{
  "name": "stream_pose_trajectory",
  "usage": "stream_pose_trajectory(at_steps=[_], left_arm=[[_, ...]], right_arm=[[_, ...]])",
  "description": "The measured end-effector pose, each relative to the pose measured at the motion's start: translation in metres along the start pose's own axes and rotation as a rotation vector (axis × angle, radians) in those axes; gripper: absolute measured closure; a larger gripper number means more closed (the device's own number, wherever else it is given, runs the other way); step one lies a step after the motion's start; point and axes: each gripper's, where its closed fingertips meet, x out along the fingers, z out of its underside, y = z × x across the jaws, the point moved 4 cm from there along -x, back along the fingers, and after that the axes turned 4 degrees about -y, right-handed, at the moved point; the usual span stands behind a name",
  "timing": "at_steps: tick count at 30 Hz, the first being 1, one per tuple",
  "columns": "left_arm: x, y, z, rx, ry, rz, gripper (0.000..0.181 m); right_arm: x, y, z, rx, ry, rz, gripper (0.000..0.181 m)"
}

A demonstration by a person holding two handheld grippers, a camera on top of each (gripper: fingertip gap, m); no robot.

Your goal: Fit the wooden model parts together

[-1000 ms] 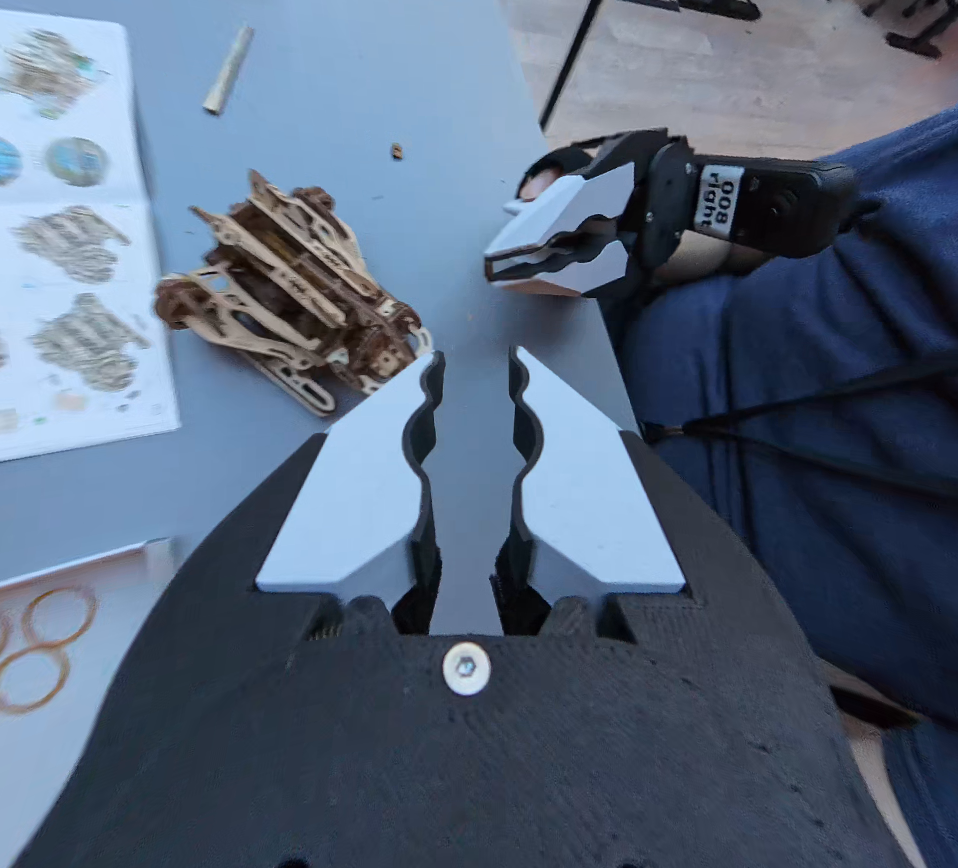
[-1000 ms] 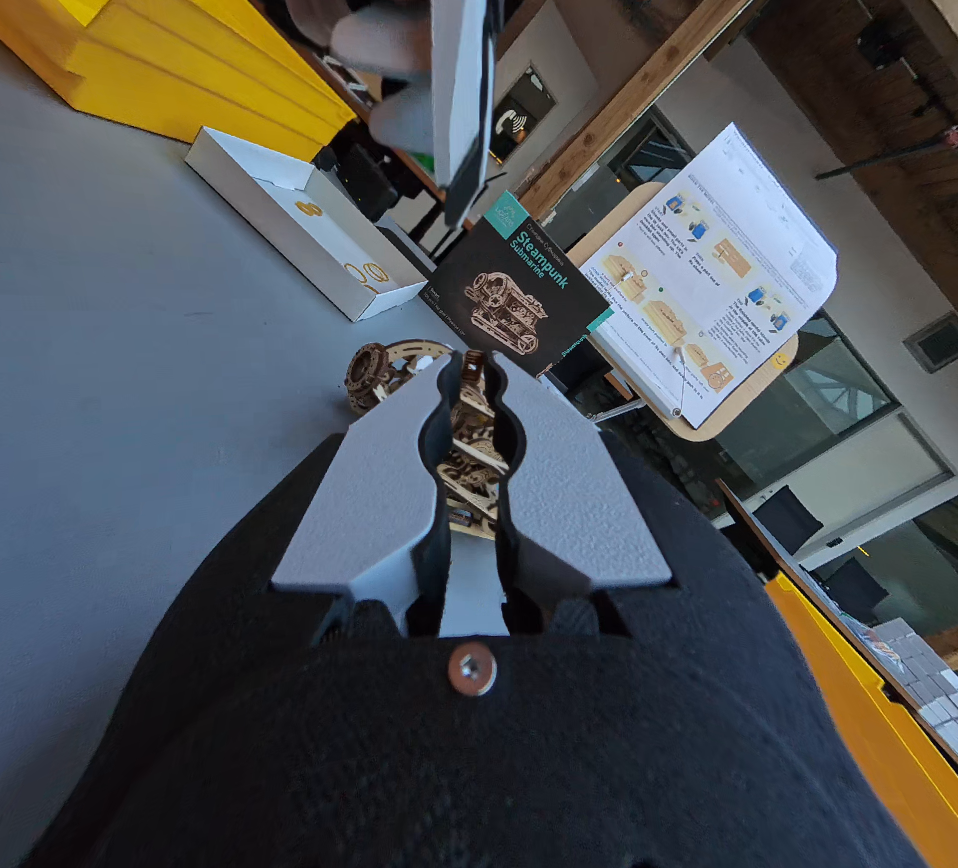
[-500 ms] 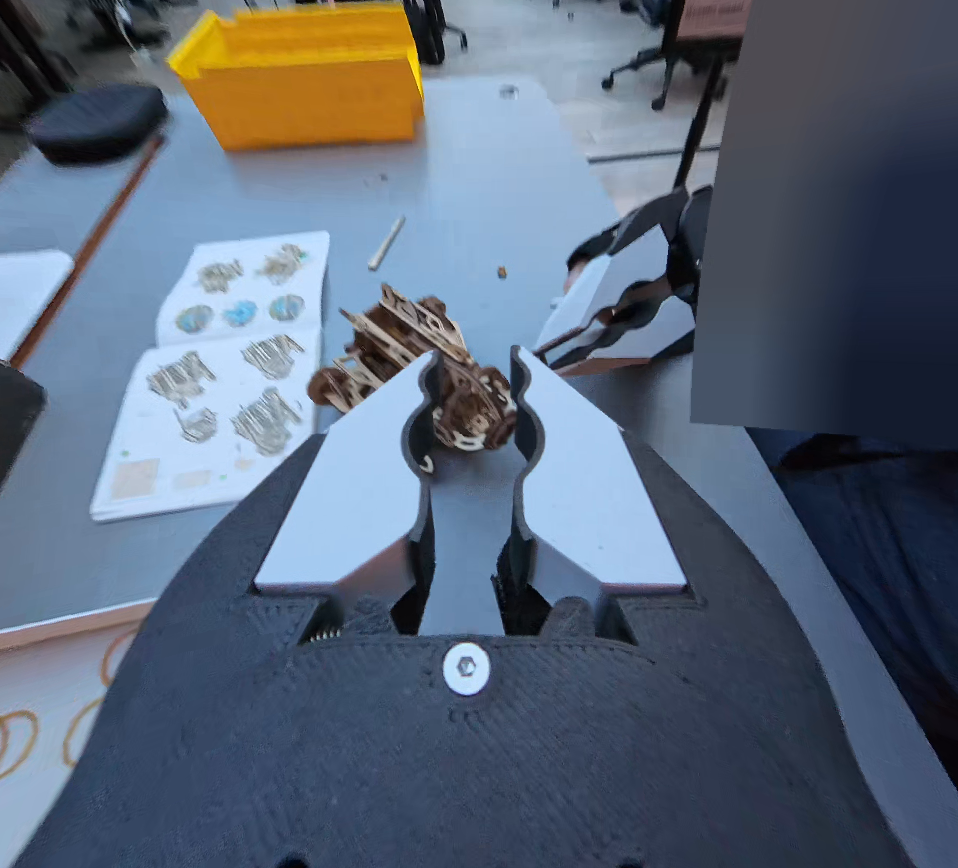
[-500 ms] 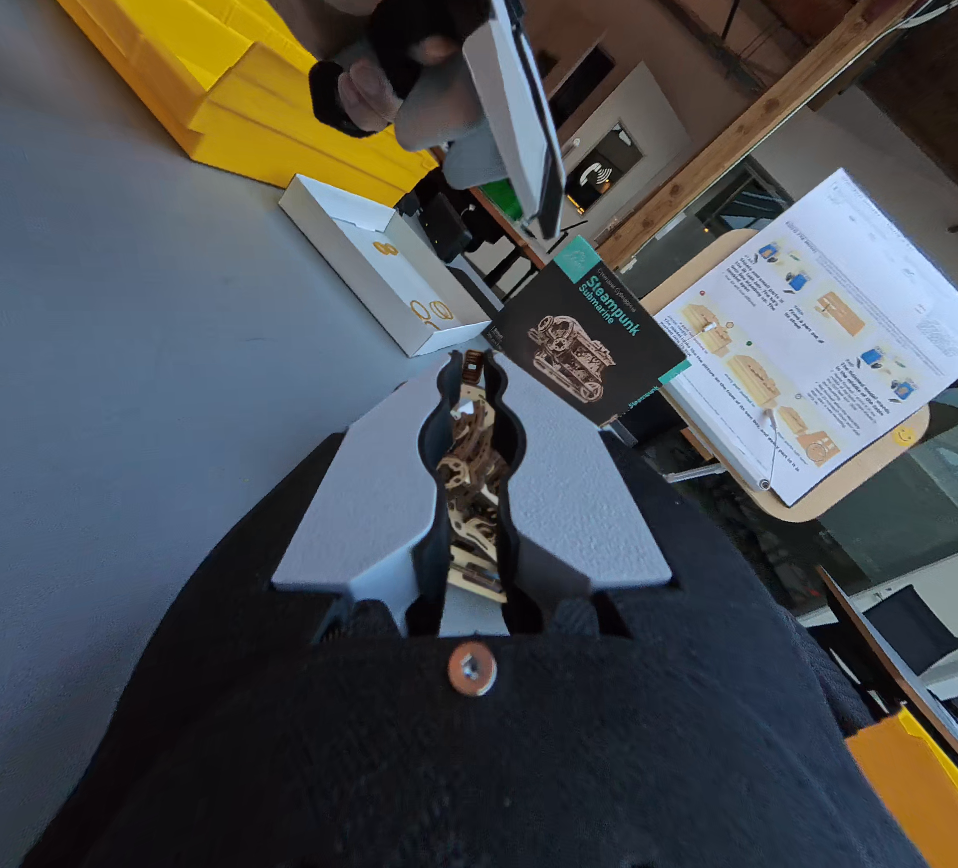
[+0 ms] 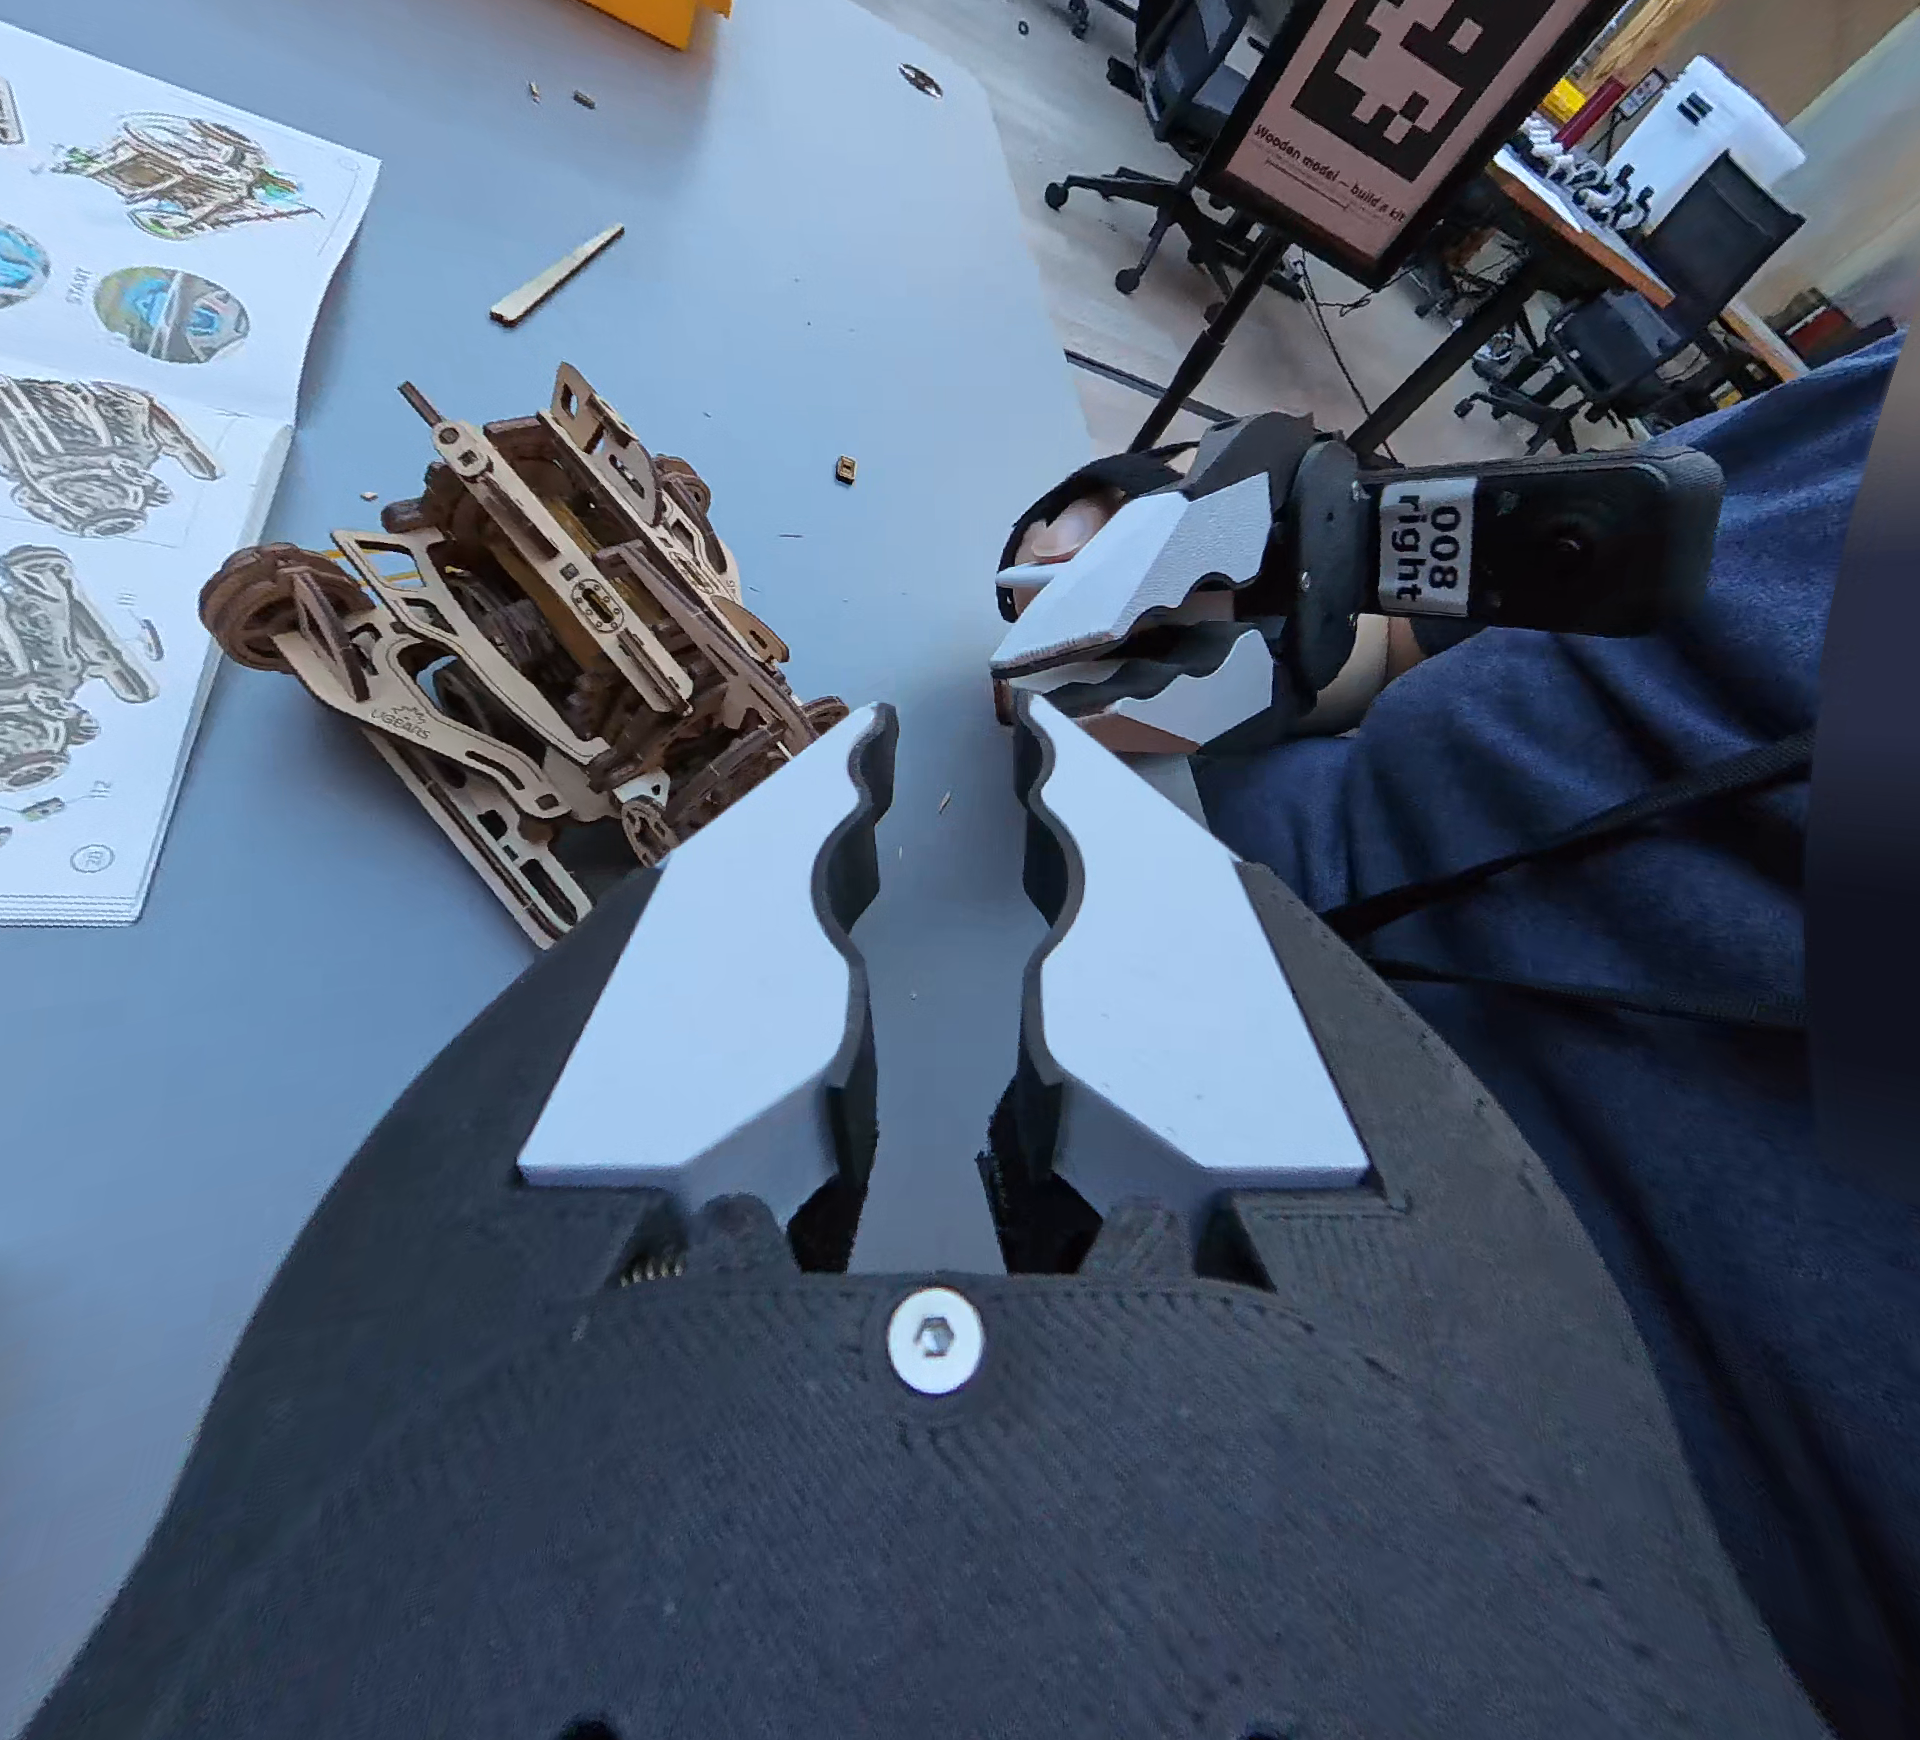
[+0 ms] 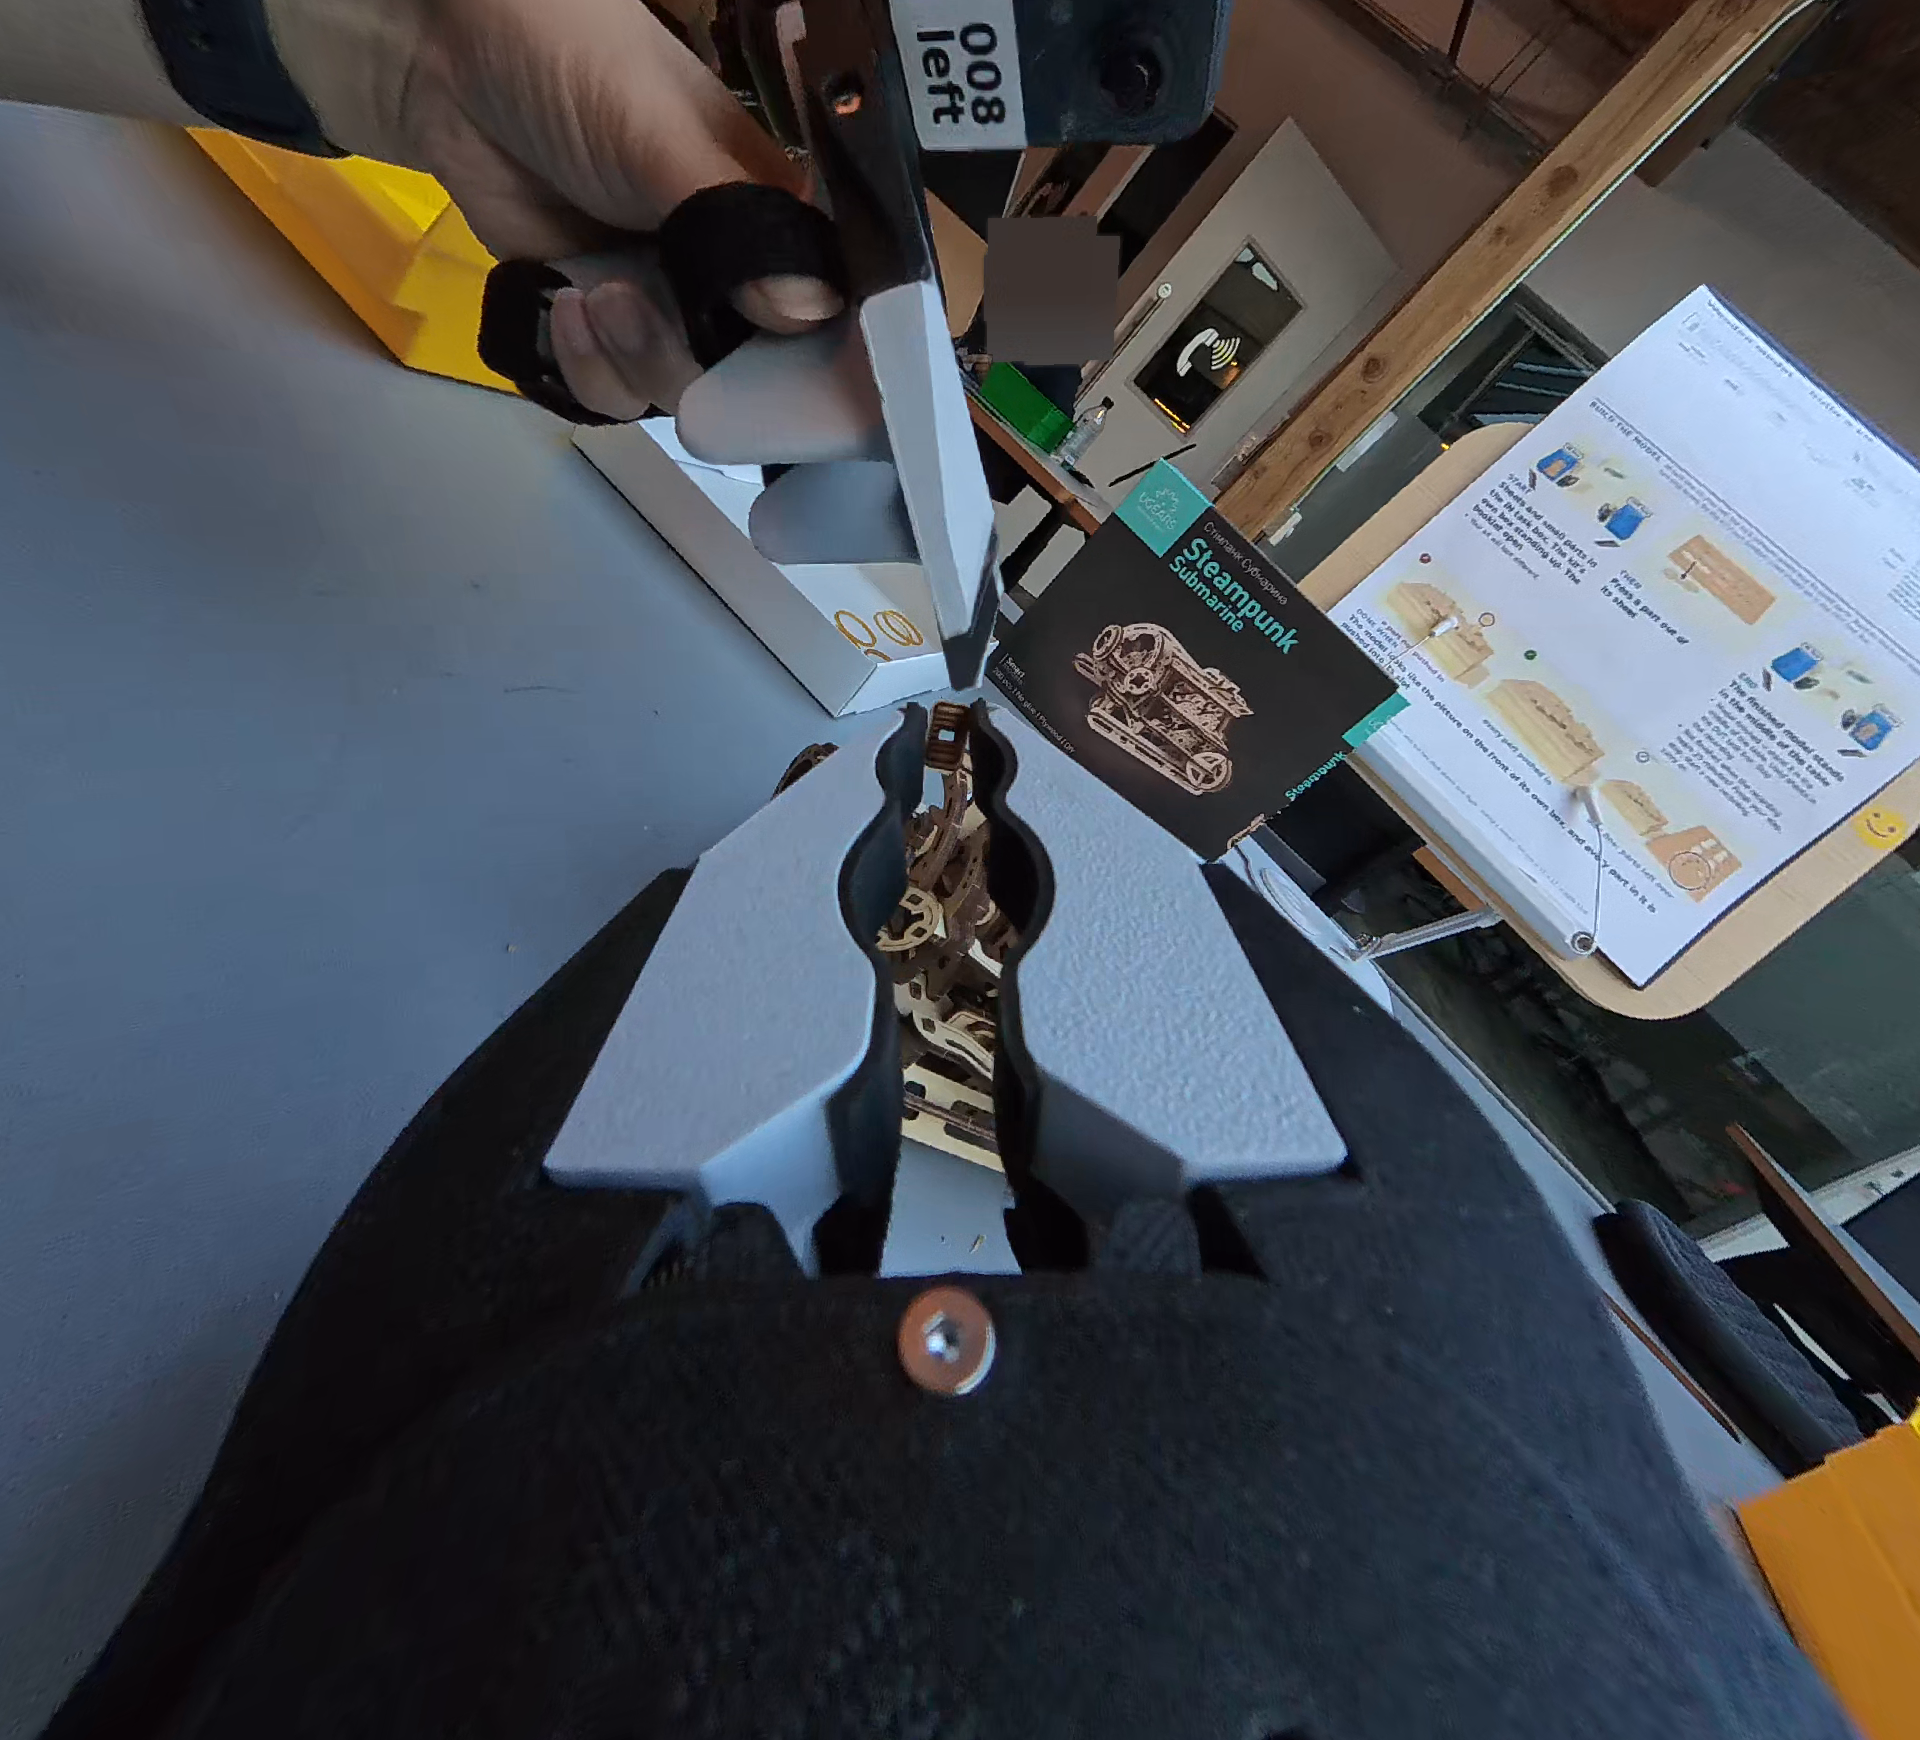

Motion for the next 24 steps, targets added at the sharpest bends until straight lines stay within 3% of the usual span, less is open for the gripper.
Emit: stream_pose_trajectory(at_steps=[8, 16, 24], left_arm=[[0.0, -0.01, 0.003, -0.034, -0.011, -0.03, 0.173], [0.002, -0.007, 0.001, -0.095, 0.012, -0.01, 0.164], [0.009, -0.003, 0.001, -0.096, 0.012, 0.002, 0.168]], right_arm=[[-0.001, 0.007, 0.002, 0.043, -0.001, 0.023, 0.174], [0.001, 0.008, 0.004, 0.068, -0.007, 0.016, 0.174], [0.001, 0.007, 0.004, 0.055, -0.014, 0.013, 0.174]])
